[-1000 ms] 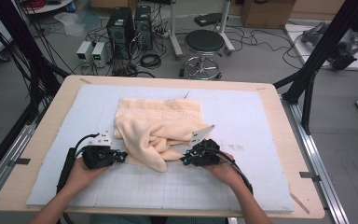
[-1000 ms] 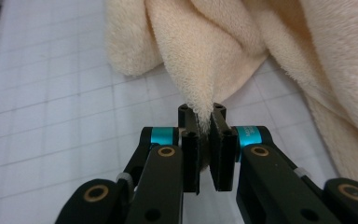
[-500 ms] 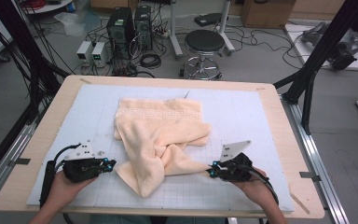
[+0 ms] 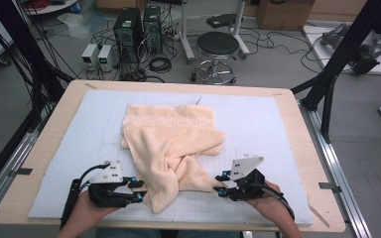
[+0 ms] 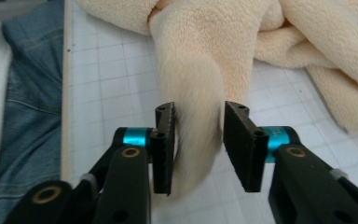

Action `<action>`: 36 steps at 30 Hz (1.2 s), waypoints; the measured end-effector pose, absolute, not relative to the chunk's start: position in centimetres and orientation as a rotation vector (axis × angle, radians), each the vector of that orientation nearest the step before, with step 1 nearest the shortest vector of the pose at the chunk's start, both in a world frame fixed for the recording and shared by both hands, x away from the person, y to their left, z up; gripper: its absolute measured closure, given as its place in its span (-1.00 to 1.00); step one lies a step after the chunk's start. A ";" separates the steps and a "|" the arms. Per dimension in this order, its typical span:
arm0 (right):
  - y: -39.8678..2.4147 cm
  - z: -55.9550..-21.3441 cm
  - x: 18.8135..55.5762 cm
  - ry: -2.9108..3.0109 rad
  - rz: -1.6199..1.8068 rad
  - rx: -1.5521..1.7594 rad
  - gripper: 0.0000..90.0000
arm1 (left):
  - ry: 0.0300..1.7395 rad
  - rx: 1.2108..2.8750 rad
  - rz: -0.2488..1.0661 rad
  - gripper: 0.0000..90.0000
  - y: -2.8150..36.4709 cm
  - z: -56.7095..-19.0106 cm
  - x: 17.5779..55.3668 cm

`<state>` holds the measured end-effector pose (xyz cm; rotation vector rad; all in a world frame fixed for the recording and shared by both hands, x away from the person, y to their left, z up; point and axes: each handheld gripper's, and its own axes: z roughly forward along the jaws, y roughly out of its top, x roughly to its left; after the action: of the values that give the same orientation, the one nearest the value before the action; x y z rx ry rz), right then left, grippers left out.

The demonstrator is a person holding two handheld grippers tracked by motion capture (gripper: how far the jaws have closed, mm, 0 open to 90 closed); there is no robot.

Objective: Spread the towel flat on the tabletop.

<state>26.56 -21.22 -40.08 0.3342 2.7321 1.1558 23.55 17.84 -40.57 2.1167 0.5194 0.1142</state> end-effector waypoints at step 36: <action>-20.5 -37.8 21.2 2.834 1.299 0.240 0.48 | 0.744 1.993 0.254 0.79 27.0 -37.3 22.0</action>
<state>21.18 -20.49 -37.78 0.2399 2.8344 1.2991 21.96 26.98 -37.31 1.9935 0.7441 0.2539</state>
